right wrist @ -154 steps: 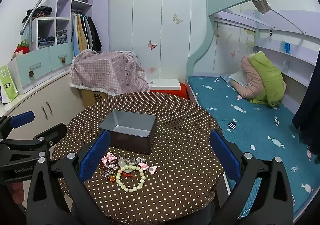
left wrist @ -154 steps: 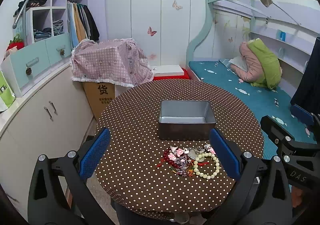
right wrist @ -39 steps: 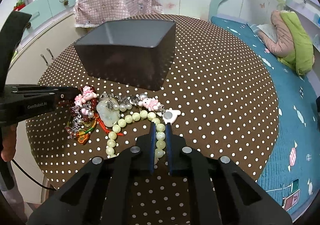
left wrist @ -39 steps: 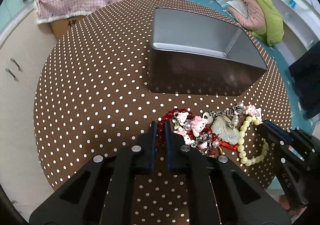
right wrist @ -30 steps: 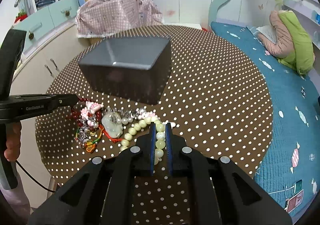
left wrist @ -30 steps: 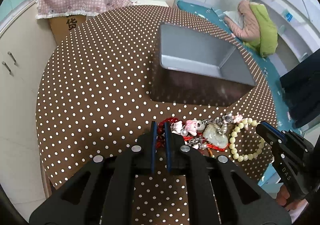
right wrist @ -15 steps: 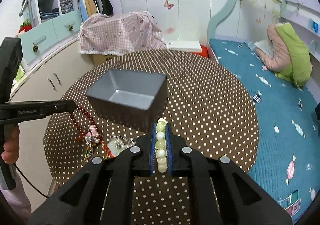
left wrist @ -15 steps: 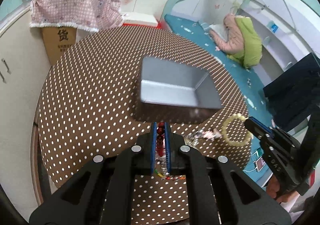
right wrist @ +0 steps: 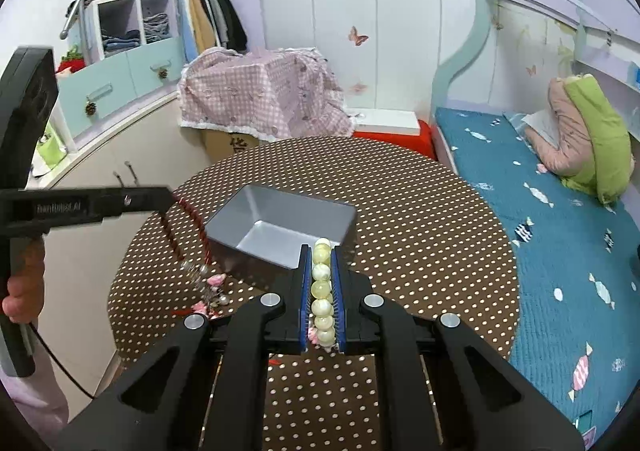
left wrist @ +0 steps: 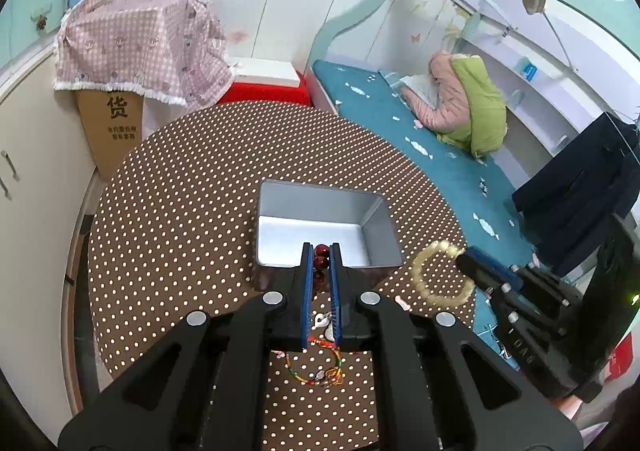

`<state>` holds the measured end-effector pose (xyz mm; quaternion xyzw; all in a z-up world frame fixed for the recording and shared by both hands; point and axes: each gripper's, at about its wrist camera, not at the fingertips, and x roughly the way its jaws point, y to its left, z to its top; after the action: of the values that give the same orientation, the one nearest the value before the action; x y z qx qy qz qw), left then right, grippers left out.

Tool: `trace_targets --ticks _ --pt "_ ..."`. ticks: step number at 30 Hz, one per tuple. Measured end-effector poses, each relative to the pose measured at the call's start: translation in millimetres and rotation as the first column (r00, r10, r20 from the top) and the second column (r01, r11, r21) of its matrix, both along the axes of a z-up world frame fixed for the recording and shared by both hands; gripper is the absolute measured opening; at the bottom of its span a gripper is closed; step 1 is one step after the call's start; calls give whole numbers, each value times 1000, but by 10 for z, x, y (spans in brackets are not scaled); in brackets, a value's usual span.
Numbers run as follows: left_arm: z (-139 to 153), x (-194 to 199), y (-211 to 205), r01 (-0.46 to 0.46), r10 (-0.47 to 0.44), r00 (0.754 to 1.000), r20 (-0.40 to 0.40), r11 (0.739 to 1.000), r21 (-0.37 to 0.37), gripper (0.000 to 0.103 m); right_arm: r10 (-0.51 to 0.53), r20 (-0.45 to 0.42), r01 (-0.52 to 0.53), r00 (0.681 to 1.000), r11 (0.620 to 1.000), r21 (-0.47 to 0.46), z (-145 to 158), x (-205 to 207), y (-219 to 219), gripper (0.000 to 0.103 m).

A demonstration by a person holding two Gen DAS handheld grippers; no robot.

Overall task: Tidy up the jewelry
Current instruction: 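Lift both bracelets and carry them over the grey metal box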

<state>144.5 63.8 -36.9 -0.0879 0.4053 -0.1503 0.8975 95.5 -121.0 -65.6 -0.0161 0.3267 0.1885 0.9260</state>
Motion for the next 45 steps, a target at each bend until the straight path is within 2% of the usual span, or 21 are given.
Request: trace_targets --ticks 7,11,15,16,17,18,23,25,27,29,34,45 --pt "23 -21 -33 8 -8 1000 6 1000 -5 8 83 -169 -83 982 997 8 -453 -16 169 8" --pt "-26 -37 -39 10 -10 1000 -6 1000 -13 8 116 -203 -119 972 993 -7 -562 -9 277 10" --pt "-57 -48 -18 11 -11 1000 -17 1000 -21 8 160 -186 -158 970 987 27 -488 -13 351 18" --pt "-65 -55 -18 10 -10 1000 -18 1000 -20 8 182 -181 -178 967 983 40 -461 -20 394 24" --pt "-66 -58 -20 8 -8 1000 -20 1000 -20 8 193 -176 -188 965 981 45 -435 -22 420 36" --pt "-70 -70 -19 8 -8 1000 -20 1000 -21 8 208 -164 -204 964 978 43 -415 -37 467 40" --pt "-51 -119 -16 12 -13 1000 -14 1000 -29 8 259 -157 -258 953 966 31 -458 21 724 40" --pt "-42 -127 -12 12 -12 1000 -13 1000 -27 8 262 -164 -260 951 965 33 -496 75 785 37" --pt "-50 -131 -5 11 -11 1000 -12 1000 -16 8 256 -183 -255 949 967 30 -544 152 830 26" --pt "-74 -121 10 4 -4 1000 -22 1000 -14 8 270 -217 -266 938 963 50 -596 224 870 2" --pt "-166 -106 45 -17 18 999 -41 1000 8 8 269 -221 -260 938 963 68 -556 231 798 2" --pt "-333 -16 63 -21 21 996 -84 1000 3 8 210 -120 -201 970 976 85 -167 169 512 2"
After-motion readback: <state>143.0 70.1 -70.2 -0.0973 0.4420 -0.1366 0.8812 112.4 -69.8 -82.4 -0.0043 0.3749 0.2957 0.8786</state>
